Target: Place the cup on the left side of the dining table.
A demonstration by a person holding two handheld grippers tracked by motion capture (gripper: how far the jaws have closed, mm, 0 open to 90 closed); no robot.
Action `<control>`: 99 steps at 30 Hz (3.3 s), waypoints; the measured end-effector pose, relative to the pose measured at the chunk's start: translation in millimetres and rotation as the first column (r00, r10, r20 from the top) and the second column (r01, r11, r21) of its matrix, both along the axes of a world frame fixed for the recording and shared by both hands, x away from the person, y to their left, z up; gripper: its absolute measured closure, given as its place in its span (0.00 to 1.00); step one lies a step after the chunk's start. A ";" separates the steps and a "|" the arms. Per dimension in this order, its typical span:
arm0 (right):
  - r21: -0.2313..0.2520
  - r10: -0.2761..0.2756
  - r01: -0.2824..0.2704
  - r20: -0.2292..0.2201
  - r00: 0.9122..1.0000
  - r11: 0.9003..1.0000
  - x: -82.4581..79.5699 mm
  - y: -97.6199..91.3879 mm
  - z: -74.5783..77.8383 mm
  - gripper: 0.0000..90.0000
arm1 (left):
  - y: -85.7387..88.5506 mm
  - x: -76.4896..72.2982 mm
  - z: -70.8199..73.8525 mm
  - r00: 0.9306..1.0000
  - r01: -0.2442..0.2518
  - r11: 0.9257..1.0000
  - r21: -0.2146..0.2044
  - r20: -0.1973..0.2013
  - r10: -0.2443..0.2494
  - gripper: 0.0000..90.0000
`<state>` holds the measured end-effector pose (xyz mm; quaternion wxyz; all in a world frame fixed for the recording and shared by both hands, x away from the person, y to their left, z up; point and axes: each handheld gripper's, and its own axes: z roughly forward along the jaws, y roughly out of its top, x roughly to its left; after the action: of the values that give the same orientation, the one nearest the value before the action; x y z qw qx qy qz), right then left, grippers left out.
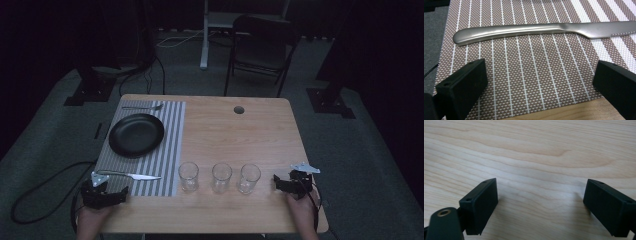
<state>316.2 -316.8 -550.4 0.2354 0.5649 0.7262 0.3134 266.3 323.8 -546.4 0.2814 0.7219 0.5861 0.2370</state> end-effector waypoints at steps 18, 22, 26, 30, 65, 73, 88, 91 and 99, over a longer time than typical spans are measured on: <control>-0.002 -0.045 0.045 0.000 0.999 0.999 -1.6 -5.2 0.0 0.13 | 1.7 0.8 1.1 1.000 0.015 1.000 0.001 -0.011 -0.015 0.00; -0.001 -0.052 0.052 0.000 0.999 0.999 -2.2 -4.9 -0.1 0.13 | 1.5 2.1 2.1 1.000 0.018 1.000 0.005 -0.024 -0.017 0.00; -0.001 -0.057 0.057 0.001 0.998 0.998 -3.3 -4.8 -0.1 0.13 | 1.9 2.5 2.6 0.999 0.025 1.000 0.005 -0.028 -0.025 0.00; -0.002 -0.056 0.056 0.002 0.998 0.998 -3.3 -4.9 -0.1 0.13 | 2.5 2.0 2.7 0.999 0.030 1.000 0.005 -0.027 -0.030 0.00; -0.001 -0.057 0.057 0.001 0.998 0.998 -3.3 -4.8 -0.1 0.13 | -12.0 -3.7 26.7 0.984 0.176 0.983 -0.049 -0.009 -0.177 0.01; -0.001 -0.057 0.057 0.001 0.998 0.998 -3.3 -4.8 -0.1 0.13 | -20.6 -3.2 40.8 0.974 0.225 0.973 -0.059 0.027 -0.224 0.01; -0.001 -0.057 0.057 0.001 0.998 0.998 -3.2 -4.8 -0.1 0.13 | -37.8 0.4 67.6 0.944 0.324 0.943 -0.077 0.096 -0.316 0.01; -0.001 -0.057 0.057 0.001 0.998 0.998 -3.3 -4.8 -0.1 0.13 | -41.8 1.1 73.6 0.935 0.347 0.934 -0.082 0.107 -0.338 0.01; -0.002 -0.056 0.056 0.000 0.998 0.998 -3.3 -4.9 -0.1 0.13 | -58.0 4.8 89.9 0.909 0.407 0.911 -0.069 0.132 -0.396 0.01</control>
<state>313.0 -321.7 -550.5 0.2449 0.5848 0.7102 0.3060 271.1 265.8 -456.5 0.3916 0.7979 0.4183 0.1871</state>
